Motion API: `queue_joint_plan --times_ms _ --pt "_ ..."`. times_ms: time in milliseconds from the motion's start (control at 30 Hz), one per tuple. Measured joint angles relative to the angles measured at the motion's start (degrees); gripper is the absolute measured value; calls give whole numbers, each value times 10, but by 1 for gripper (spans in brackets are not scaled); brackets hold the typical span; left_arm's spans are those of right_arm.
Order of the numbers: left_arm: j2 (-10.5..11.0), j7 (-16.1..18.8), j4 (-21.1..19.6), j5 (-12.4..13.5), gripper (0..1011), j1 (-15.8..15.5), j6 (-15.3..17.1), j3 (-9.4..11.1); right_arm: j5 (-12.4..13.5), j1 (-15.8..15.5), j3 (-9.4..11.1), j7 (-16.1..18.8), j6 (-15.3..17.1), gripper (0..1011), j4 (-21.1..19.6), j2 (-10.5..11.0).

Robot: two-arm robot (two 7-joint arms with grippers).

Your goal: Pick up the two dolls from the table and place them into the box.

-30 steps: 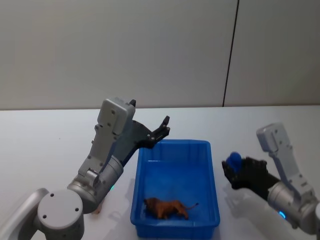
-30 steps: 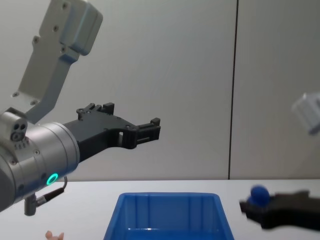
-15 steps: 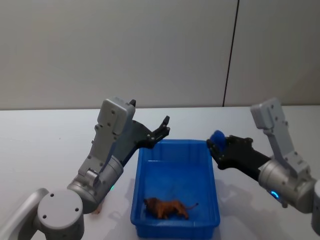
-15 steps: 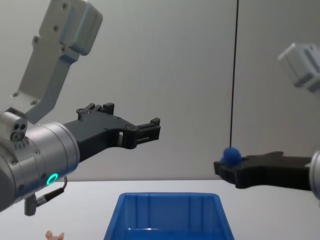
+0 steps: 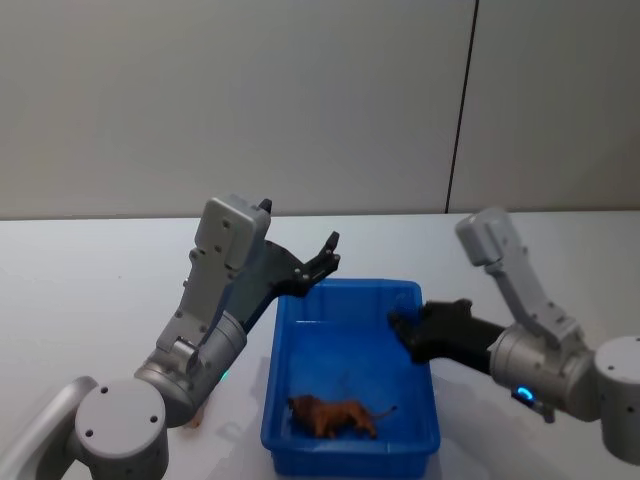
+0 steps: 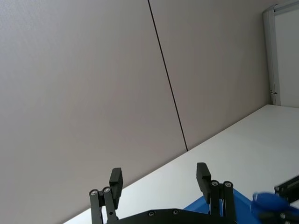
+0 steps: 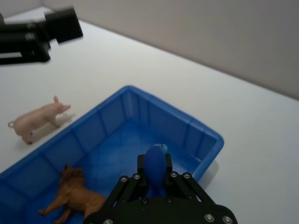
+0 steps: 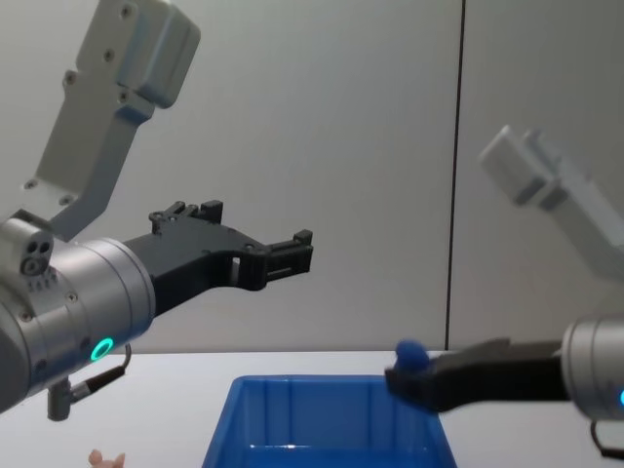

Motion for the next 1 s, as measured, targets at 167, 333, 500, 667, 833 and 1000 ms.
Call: queue_joint_plan --times_ms 167,333,500,667,833,1000 --pt "0 0 0 0 1001 0 0 0 -15 9 -7 14 21 276 18 -5" --pt "0 0 0 0 1001 0 0 0 -26 17 -13 26 38 423 33 -10" --pt "0 0 0 0 1001 0 0 0 -33 21 -17 32 47 580 42 -12" --pt "0 0 0 0 1001 0 0 0 -35 23 -18 35 50 746 45 -13" --pt "0 0 0 0 1001 0 0 0 -29 23 -17 34 41 891 40 -11" --pt "0 0 0 0 1001 0 0 0 -16 21 -13 29 25 994 27 -8"
